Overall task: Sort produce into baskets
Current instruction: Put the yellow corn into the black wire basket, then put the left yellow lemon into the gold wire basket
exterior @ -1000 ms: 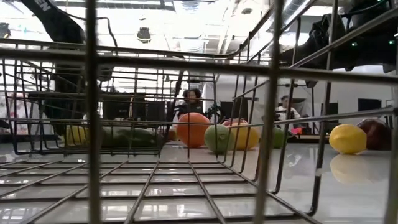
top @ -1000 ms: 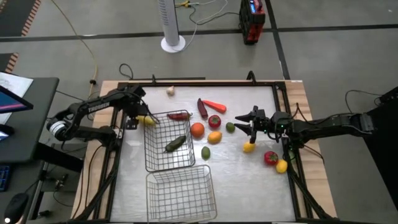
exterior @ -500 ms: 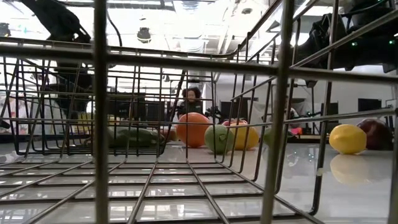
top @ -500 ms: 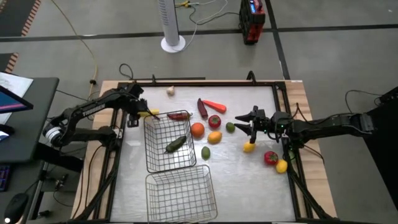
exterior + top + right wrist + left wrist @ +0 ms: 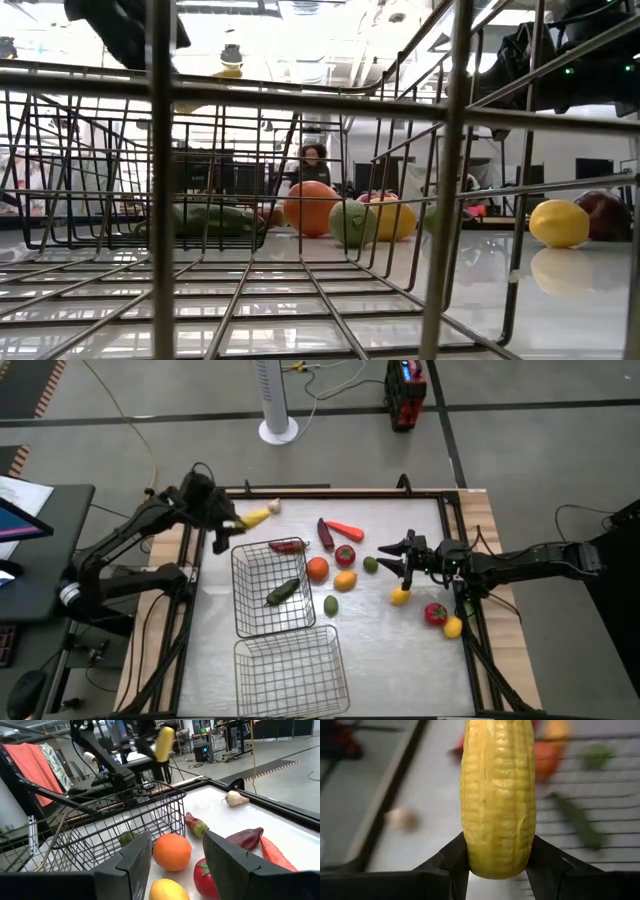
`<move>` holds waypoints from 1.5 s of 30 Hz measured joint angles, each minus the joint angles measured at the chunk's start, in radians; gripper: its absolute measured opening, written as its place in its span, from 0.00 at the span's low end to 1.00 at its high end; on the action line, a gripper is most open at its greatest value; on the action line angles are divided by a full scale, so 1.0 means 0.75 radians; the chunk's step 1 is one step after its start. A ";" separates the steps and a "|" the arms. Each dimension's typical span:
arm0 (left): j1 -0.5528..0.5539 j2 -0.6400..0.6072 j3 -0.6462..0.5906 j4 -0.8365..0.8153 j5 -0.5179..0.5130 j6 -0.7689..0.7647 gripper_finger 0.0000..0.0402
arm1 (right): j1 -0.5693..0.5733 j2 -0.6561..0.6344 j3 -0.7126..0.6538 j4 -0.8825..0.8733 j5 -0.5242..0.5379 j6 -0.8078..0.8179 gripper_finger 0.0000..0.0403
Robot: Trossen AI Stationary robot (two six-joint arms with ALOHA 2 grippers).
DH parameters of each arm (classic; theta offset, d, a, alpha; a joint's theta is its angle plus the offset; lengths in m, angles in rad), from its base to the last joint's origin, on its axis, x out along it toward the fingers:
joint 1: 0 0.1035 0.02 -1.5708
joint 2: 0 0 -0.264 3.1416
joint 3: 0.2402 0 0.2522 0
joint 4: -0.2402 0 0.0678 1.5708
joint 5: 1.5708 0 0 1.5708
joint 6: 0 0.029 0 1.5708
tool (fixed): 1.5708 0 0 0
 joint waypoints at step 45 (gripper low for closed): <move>-1.048 0.018 0.029 0.035 -0.681 -0.866 0.63 | 0.239 0.901 1.105 -1.166 0.088 -0.305 0.55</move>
